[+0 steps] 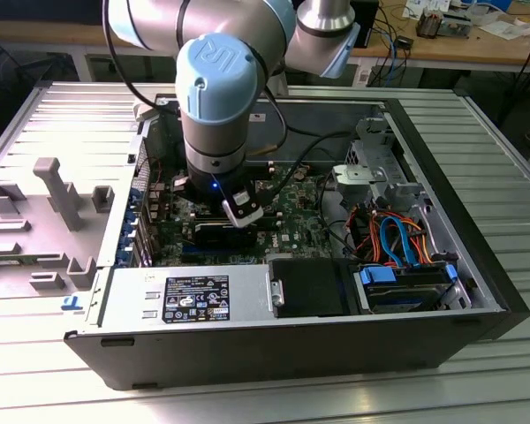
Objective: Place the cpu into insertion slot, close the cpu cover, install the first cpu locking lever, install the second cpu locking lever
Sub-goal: 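Install the second cpu locking lever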
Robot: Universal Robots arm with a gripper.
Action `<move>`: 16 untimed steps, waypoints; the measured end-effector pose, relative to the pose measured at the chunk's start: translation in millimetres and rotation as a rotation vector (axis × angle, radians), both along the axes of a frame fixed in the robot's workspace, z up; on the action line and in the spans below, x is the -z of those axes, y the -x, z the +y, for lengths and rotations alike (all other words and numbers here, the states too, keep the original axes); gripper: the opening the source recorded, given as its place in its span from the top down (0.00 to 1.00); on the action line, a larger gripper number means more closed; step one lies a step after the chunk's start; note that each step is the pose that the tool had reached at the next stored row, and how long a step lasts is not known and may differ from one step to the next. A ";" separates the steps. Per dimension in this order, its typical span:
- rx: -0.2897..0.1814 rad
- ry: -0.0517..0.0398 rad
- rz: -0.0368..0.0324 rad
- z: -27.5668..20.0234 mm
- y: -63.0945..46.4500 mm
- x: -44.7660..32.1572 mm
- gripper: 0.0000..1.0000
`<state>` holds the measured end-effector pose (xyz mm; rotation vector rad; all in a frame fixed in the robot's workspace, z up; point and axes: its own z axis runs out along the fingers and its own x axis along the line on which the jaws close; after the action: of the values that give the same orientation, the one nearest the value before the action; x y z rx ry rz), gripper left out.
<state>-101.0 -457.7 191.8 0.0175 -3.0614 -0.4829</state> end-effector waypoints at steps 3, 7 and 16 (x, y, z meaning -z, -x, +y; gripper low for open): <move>0.000 -0.0056 0.0010 0.0 0.2 0.1 0.89; 0.000 -0.0031 -0.0001 0.3 0.4 0.3 0.89; 0.000 0.0275 -0.0003 0.3 0.4 -0.2 0.89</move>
<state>-101.4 -457.3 192.0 0.0170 -3.0679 -0.4407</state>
